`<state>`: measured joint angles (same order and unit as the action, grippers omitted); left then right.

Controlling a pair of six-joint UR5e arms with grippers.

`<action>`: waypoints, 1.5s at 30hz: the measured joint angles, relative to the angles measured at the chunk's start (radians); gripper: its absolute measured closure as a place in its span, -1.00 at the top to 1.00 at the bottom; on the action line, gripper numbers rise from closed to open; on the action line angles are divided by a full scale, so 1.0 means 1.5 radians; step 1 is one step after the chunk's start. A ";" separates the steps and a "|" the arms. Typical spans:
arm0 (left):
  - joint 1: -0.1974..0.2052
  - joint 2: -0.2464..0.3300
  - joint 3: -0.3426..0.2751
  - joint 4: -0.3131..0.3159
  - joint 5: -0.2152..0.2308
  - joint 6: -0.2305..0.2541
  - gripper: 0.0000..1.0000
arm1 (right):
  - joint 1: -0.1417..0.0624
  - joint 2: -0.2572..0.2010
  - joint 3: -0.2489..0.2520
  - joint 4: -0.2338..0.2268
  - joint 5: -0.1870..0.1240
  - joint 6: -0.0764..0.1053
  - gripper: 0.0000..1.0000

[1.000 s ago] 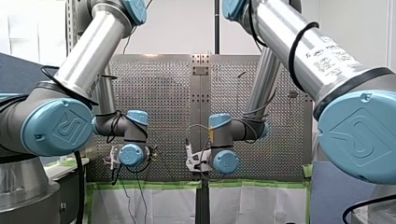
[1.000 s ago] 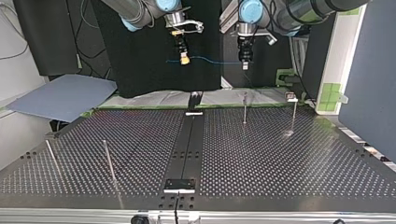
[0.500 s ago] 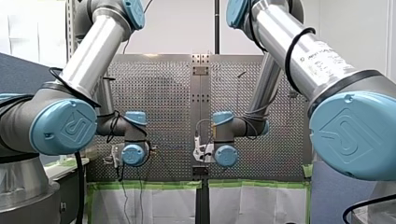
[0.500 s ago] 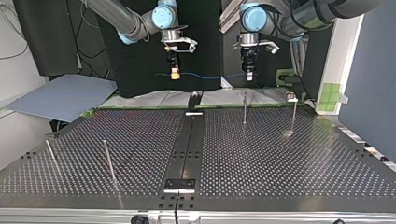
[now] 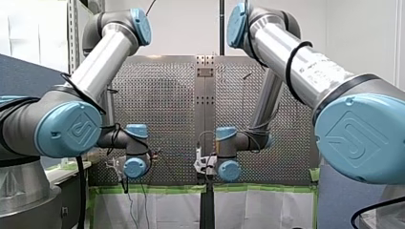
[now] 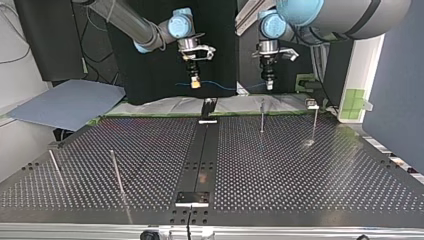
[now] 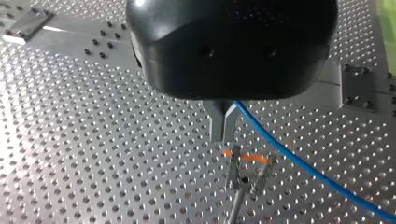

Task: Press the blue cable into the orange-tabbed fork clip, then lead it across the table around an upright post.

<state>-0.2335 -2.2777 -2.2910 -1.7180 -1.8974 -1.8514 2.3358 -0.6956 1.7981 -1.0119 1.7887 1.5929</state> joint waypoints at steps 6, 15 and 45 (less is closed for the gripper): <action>0.024 -0.032 0.003 0.013 0.006 -0.004 -1.00 | -0.003 0.034 -0.034 0.032 -0.005 -0.003 -1.00; 0.075 -0.046 0.003 0.008 0.048 -0.001 -1.00 | -0.007 0.082 -0.082 0.060 -0.008 0.001 -1.00; 0.134 -0.114 0.116 -0.078 0.102 0.031 -1.00 | -0.024 0.138 -0.249 0.198 -0.009 -0.011 -1.00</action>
<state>-0.0332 -2.4487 -2.1174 -1.8344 -1.7444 -1.8052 2.3004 -0.4888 1.4242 -0.7151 1.7746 1.5766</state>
